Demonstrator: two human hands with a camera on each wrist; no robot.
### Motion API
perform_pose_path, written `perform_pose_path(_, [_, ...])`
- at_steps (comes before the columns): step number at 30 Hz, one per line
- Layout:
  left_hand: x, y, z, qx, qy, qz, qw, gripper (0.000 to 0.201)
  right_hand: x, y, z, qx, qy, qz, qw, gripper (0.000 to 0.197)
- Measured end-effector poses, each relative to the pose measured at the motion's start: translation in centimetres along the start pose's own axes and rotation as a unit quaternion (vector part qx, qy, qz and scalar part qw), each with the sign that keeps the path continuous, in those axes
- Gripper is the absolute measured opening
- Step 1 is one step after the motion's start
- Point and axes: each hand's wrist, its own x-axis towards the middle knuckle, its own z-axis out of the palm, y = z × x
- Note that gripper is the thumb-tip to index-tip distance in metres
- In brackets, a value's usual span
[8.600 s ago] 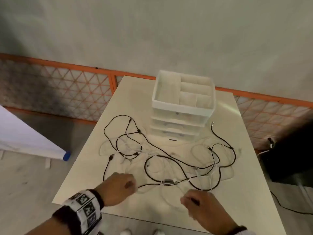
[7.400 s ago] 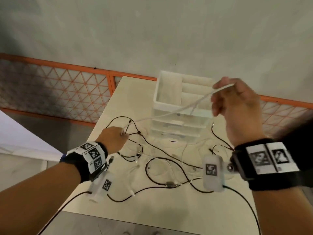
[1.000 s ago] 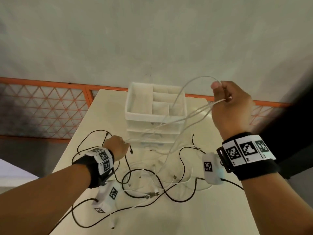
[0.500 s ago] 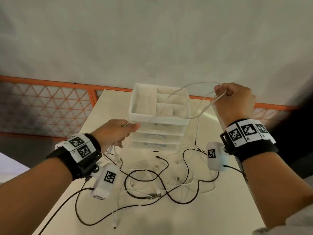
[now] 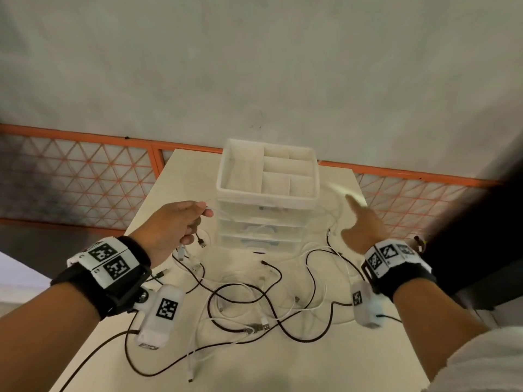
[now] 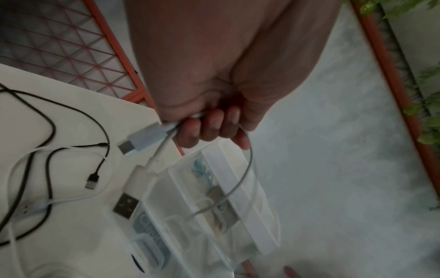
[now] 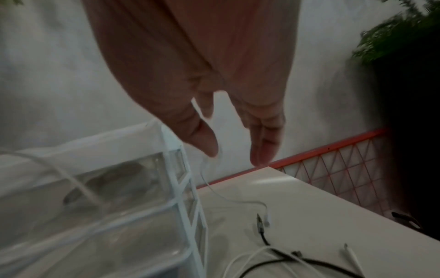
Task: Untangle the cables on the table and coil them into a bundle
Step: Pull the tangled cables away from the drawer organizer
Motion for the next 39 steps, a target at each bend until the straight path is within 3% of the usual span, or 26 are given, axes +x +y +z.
perform_pose_path(3, [-0.3,0.5,1.2,0.064,-0.025,0.015,0.998,0.019,-1.6,-0.9,1.6,0.022,-0.011,-0.039,0.999,0.084])
perform_pose_path(6, [-1.3,1.1,3.6,0.164,-0.082,0.068,0.981,0.017,-5.3,-5.1,2.4,0.128,-0.046,-0.195,0.971,0.08])
perform_pose_path(8, [-2.2,1.8,4.8,0.219,-0.111,0.138,0.959,0.017,-7.5,-8.2,3.9,0.126,-0.071,-0.28,0.949,0.055])
perform_pose_path(10, [-3.0,3.2,5.8,0.237,-0.113,0.2,0.944,0.016,-7.6,-9.2,5.2,0.08,-0.037,-0.281,0.956,0.014])
perform_pose_path(12, [-3.2,4.6,5.8,0.207,-0.082,0.226,0.948,0.018,-6.1,-7.9,5.0,0.021,-0.071,-0.188,0.979,0.03])
perform_pose_path(14, [-3.0,4.9,4.3,0.165,-0.076,0.198,0.963,0.025,-4.5,-5.5,3.6,-0.008,-0.137,-0.062,0.989,0.034])
perform_pose_path(15, [-2.8,4.4,3.3,0.172,-0.091,0.166,0.967,0.029,-3.7,-4.1,2.8,-0.015,-0.136,-0.025,0.99,0.033])
perform_pose_path(16, [-2.9,3.6,2.2,0.212,-0.115,0.128,0.962,0.03,-3.0,-3.0,2.3,-0.014,-0.1,-0.003,0.995,0.032])
perform_pose_path(17, [-2.9,2.5,1.4,0.275,-0.143,0.094,0.946,0.03,-2.2,-2.2,2.1,0.006,-0.022,-0.006,1.0,0.028])
perform_pose_path(19, [-3.0,-0.1,0.9,0.384,-0.185,0.037,0.904,0.031,-1.8,-1.5,2.2,0.084,0.147,-0.058,0.984,0.009])
perform_pose_path(20, [-2.9,-1.4,1.0,0.416,-0.185,0.013,0.89,0.032,-1.8,-1.5,2.7,0.114,0.183,-0.086,0.973,0.009])
perform_pose_path(21, [-2.9,-2.5,1.3,0.431,-0.173,-0.006,0.886,0.033,-2.0,-1.5,3.5,0.112,0.16,-0.1,0.976,0.024])
perform_pose_path(22, [-2.8,-3.5,1.5,0.432,-0.155,-0.019,0.888,0.033,-2.3,-1.0,4.8,0.088,0.092,-0.099,0.987,0.043])
perform_pose_path(24, [-2.6,-5.4,1.6,0.38,-0.109,-0.051,0.917,0.032,-3.4,0.0,7.3,0.012,-0.055,-0.048,0.997,0.076])
perform_pose_path(25, [-2.4,-6.1,1.5,0.333,-0.086,-0.07,0.936,0.032,-4.1,0.4,8.3,-0.012,-0.089,-0.03,0.996,0.084])
perform_pose_path(26, [-2.2,-6.6,1.3,0.289,-0.065,-0.088,0.951,0.031,-4.9,0.6,9.2,-0.017,-0.095,-0.033,0.995,0.085])
perform_pose_path(28, [-1.9,-7.1,1.0,0.232,-0.038,-0.113,0.965,0.028,-7.3,0.2,10.9,0.006,-0.12,-0.113,0.986,0.077])
perform_pose_path(30, [-2.0,-6.8,0.9,0.217,-0.025,-0.119,0.969,0.019,-10.0,-0.5,13.2,-0.024,-0.231,-0.228,0.946,0.069])
perform_pose_path(32, [-2.3,-6.2,0.8,0.207,-0.01,-0.109,0.972,0.017,-11.9,-0.5,15.9,-0.09,-0.31,-0.284,0.903,0.052])
perform_pose_path(34, [-2.4,-5.8,0.2,0.18,0.001,-0.108,0.978,0.025,-12.1,-0.9,17.3,-0.094,-0.297,-0.265,0.913,0.023])
perform_pose_path(36, [-2.5,-5.5,-0.4,0.144,0.005,-0.113,0.983,0.027,-11.4,-2.4,16.6,-0.034,-0.253,-0.233,0.938,0.024])
perform_pose_path(39, [-2.6,-5.6,-1.8,0.155,0.017,-0.099,0.983,0.031,-9.7,-6.2,12.2,0.111,-0.132,-0.207,0.963,0.026])
